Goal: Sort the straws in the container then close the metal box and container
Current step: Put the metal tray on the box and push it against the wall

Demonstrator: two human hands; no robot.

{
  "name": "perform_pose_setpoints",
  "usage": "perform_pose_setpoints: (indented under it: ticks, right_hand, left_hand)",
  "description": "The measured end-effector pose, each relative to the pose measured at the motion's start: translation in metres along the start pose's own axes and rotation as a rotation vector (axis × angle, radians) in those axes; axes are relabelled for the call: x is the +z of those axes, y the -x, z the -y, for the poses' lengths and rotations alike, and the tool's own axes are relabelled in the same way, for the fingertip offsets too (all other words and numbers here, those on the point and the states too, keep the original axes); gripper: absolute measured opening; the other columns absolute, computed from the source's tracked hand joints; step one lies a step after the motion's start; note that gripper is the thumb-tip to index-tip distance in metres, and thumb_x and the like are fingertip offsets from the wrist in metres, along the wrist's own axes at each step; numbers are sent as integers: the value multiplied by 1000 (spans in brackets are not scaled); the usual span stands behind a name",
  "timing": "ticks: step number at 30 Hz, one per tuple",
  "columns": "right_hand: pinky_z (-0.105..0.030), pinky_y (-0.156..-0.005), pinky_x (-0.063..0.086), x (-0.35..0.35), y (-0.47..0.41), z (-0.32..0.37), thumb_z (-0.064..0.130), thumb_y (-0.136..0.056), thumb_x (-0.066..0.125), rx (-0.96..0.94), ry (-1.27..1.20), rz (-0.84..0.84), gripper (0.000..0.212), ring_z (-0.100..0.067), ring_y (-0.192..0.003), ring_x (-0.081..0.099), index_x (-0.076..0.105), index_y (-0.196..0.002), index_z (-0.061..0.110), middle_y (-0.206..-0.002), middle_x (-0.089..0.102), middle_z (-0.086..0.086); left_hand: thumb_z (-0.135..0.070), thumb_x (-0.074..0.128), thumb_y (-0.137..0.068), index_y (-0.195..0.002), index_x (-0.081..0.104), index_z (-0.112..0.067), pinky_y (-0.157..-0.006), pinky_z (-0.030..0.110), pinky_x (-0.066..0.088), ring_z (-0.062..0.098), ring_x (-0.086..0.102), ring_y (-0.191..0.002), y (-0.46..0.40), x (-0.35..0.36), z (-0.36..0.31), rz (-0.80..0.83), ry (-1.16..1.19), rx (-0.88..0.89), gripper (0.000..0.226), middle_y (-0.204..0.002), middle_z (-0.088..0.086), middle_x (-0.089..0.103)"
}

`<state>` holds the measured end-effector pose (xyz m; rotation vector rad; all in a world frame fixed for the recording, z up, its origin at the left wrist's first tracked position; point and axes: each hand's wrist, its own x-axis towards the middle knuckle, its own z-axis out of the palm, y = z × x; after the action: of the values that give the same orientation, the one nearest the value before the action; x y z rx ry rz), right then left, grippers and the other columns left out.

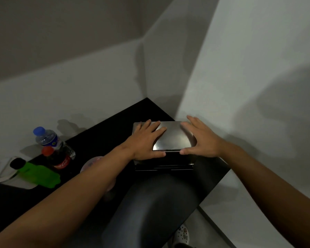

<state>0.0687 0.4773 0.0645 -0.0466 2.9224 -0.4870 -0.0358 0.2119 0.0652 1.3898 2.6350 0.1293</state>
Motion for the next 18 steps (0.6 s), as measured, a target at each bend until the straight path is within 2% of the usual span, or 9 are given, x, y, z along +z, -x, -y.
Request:
perform_pose_setpoints:
  ticks: [2, 4, 7, 11, 15, 18]
  right_hand:
    - [-50, -129, 13, -12, -7, -4, 91, -63, 65, 12, -8, 102, 132, -28, -161, -1, 4, -165, 32, -175, -2, -3]
    - [-48, -127, 22, -18, -13, -6, 87, -60, 71, 0, -1, 140, 136, -29, -158, 16, 7, -164, 28, -173, 13, -2]
    - [-42, -117, 38, -19, -16, -6, 90, -56, 70, -34, 44, 71, 132, -23, -140, 43, 20, -160, 26, -155, 37, 3]
    - [-39, -114, 41, -6, -11, -9, 94, -57, 65, -49, 66, 0, 128, -20, -135, 45, 21, -157, 28, -152, 38, 5]
    - [-40, -115, 41, 2, -10, -11, 93, -59, 66, -63, -9, -33, 124, -19, -134, 43, 21, -156, 30, -149, 36, 7]
    - [-45, -119, 36, -1, -11, -10, 95, -58, 64, -36, 8, 23, 130, -23, -143, 38, 14, -159, 31, -159, 30, 3]
  left_hand:
    - [-84, 65, -72, -167, 12, -30, -125, 63, 7, 45, 7, -160, -9, -8, 7, 79, 3, -22, 121, -177, 13, 8]
    - [-88, 66, -62, -167, 6, -32, -126, 65, 8, 44, 10, -160, -18, -17, 12, 154, 17, -44, 133, -177, 12, 8]
    - [-87, 71, -60, -165, 12, -32, -122, 59, 27, 35, 34, -151, -27, -21, 17, 151, 4, 26, 132, -168, 8, 30]
    - [-86, 71, -62, -164, 19, -33, -117, 52, 34, 29, 43, -141, -27, -16, 21, 98, 29, 82, 126, -157, 4, 40]
    - [-88, 68, -61, -164, 16, -35, -118, 54, 31, 29, 40, -144, -26, -12, 25, 96, 24, 97, 127, -159, 3, 38]
    - [-91, 65, -62, -164, 10, -38, -121, 54, 27, 31, 34, -149, -25, -10, 26, 88, 30, 102, 127, -165, 5, 32]
